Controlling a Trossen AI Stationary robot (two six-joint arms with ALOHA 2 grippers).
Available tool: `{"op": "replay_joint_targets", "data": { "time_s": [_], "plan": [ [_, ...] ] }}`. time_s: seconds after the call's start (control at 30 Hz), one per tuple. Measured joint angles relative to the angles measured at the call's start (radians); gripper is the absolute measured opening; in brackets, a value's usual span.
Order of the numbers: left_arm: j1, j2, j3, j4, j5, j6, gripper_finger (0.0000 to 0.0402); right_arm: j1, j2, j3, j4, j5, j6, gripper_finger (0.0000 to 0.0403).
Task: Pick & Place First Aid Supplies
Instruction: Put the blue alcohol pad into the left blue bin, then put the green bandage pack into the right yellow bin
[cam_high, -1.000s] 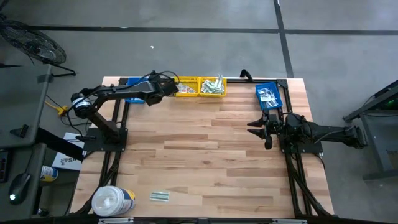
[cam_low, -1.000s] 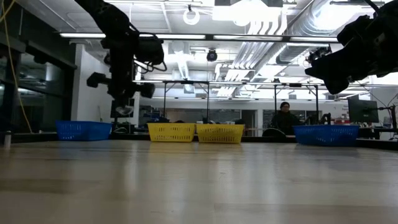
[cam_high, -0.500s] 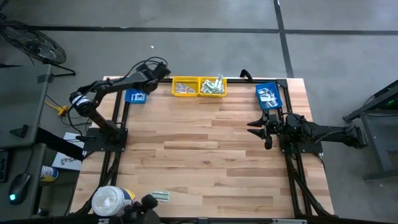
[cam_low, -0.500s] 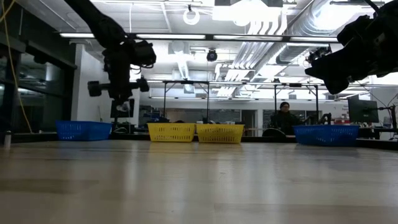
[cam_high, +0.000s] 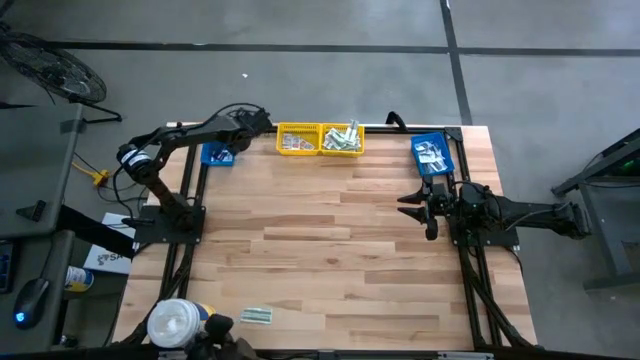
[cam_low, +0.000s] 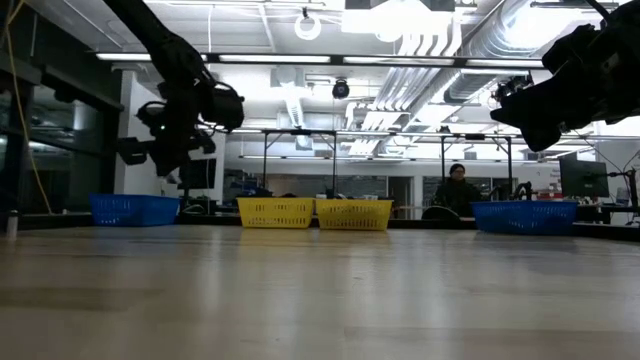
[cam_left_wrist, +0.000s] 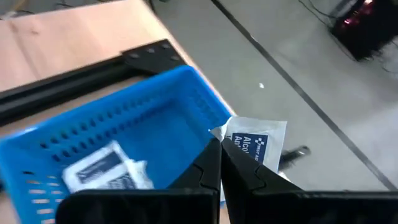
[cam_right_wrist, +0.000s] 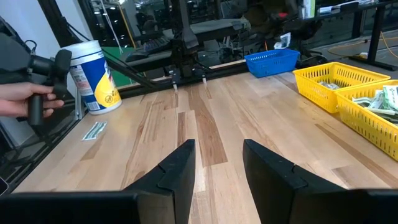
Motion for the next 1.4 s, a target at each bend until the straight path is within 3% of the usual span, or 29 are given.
{"op": "replay_joint_targets", "data": {
  "time_s": [0.17, 0.43, 0.73, 0.93, 1.13, 1.4],
  "plan": [
    [0.0, 0.004, -0.022, -0.069, -0.013, -0.086, 0.0, 0.0, 0.0, 0.0, 0.0, 0.0, 0.0, 0.0129],
    [0.002, 0.004, -0.106, -0.077, 0.037, -0.086, 0.0001, 0.0, 0.0, 0.0, 0.0, 0.0, 0.0, 0.0129],
    [0.002, 0.004, -0.116, -0.053, 0.06, 0.069, 0.0005, 0.0, 0.0, 0.0, 0.0, 0.0, 0.0, 0.0129],
    [0.002, 0.004, -0.116, -0.047, 0.06, 0.19, 0.0064, 0.0, 0.0, 0.0, 0.0, 0.0, 0.0, 0.0129],
    [0.002, 0.004, -0.116, -0.05, 0.088, 0.211, 0.0142, 0.0, 0.0, 0.0, 0.0, 0.0, 0.0, 0.0129],
    [-0.006, -0.02, -0.116, -0.037, 0.097, 0.36, 0.0167, 0.0, 0.0, 0.0, 0.0, 0.0, 0.0, 0.0129]
  ]
}}
